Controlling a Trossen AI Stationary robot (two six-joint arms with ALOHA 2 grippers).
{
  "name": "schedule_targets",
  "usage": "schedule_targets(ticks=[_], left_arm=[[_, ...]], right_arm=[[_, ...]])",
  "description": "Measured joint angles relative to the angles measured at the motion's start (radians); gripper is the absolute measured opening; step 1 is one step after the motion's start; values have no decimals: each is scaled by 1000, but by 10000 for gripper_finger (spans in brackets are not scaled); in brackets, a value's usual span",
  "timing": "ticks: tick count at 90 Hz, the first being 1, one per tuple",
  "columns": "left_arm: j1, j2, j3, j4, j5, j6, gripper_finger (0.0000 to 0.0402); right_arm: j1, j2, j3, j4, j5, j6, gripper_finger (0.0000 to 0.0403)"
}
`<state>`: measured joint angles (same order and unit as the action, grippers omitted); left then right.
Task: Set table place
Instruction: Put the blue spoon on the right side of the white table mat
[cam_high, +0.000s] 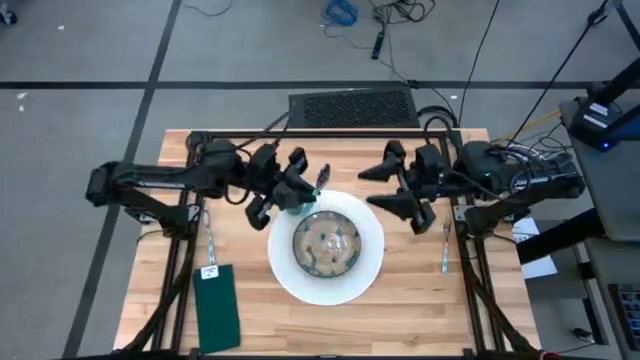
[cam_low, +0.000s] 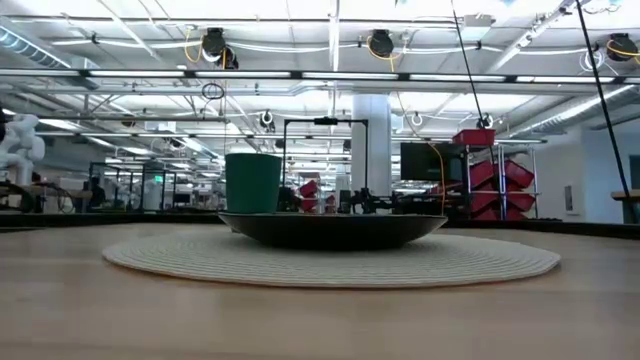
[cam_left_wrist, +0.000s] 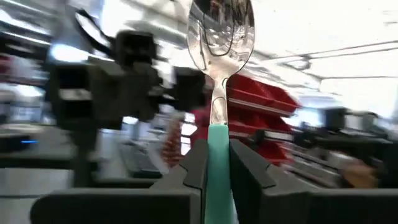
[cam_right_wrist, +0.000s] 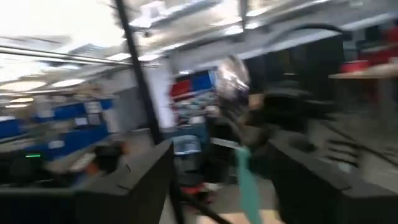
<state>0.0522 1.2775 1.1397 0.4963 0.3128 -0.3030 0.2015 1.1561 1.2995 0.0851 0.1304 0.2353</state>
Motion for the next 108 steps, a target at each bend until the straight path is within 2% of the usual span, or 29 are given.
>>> schedule_targets(ticks=[15,24,37,55,75,86,108], left_arm=[[-26,-31,0,-119,-429,115,25],[-50,-31,0,-182,-619,188,25],[-102,-31,-1,-218,-819,303,25],[-182,-22,-1,-226,-1050,507,25],[-220,-15,-1,-242,-1141,653,25],[-225,-3,-1,-261,-1182,660,25],[-225,29,-1,-349,-1185,657,31]], right_arm=[[42,42,0,17,272,-118,242],[61,92,0,44,431,-175,242],[70,161,0,138,618,-195,242],[59,227,0,251,766,-161,242],[36,281,0,371,757,-205,242],[25,306,0,415,753,-206,242],[13,333,0,417,754,-218,242]])
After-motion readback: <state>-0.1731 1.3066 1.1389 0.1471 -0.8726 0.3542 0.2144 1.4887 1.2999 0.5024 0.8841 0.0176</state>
